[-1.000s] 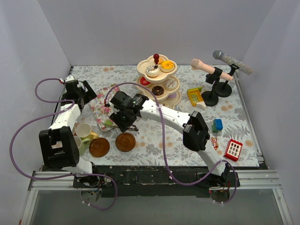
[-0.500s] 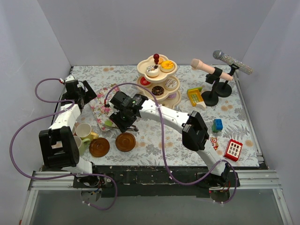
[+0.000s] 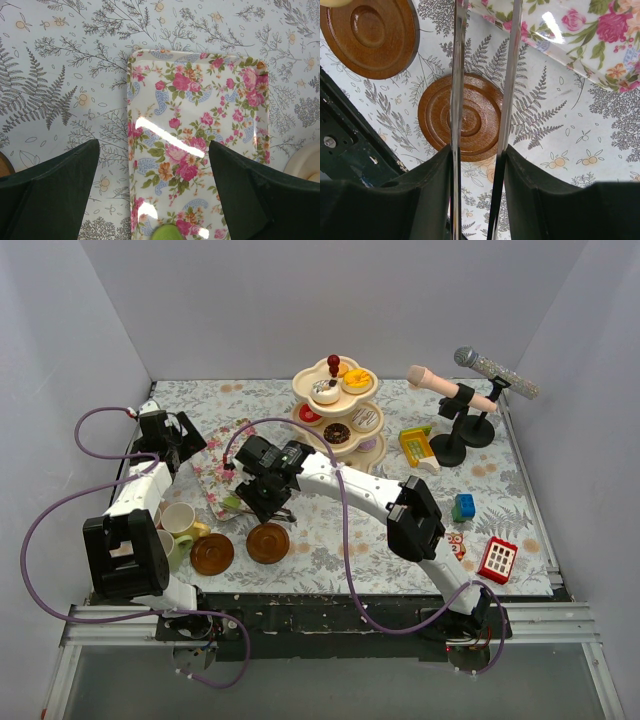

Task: Serve the afternoon tea
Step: Pick up the desert from the tray, then place the desert on the desert table.

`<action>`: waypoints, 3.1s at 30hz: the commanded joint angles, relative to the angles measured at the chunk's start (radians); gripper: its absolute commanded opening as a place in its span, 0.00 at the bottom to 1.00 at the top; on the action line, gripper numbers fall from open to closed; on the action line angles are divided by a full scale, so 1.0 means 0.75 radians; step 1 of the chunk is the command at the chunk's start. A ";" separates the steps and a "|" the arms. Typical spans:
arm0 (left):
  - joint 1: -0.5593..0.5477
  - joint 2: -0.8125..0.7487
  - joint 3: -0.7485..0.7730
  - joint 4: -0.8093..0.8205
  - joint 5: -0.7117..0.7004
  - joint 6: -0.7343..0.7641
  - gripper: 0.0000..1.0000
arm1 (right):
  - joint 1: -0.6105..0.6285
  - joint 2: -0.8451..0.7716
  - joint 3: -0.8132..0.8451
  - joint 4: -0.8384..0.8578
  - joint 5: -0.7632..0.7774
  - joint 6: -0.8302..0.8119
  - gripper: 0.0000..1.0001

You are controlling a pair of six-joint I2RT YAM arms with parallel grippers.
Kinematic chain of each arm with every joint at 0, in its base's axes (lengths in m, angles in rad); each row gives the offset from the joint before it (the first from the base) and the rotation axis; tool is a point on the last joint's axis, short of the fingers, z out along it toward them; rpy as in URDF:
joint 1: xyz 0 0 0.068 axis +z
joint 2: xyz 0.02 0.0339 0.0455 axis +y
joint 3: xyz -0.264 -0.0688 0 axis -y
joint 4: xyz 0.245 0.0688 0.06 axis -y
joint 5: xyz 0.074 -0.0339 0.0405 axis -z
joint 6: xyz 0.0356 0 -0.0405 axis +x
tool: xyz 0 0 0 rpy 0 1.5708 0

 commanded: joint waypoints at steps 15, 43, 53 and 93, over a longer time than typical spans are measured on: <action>0.001 -0.055 -0.004 0.021 0.004 0.016 0.91 | -0.067 -0.202 -0.052 0.096 0.069 0.050 0.36; 0.001 -0.059 -0.008 0.019 0.020 0.014 0.91 | -0.221 -0.795 -0.429 0.043 0.192 0.076 0.34; 0.001 -0.061 -0.008 0.021 0.022 0.012 0.91 | -0.262 -0.941 -0.296 -0.071 0.237 0.095 0.34; 0.001 -0.057 -0.010 0.019 0.041 0.010 0.91 | -0.517 -0.571 0.211 -0.094 0.188 -0.087 0.33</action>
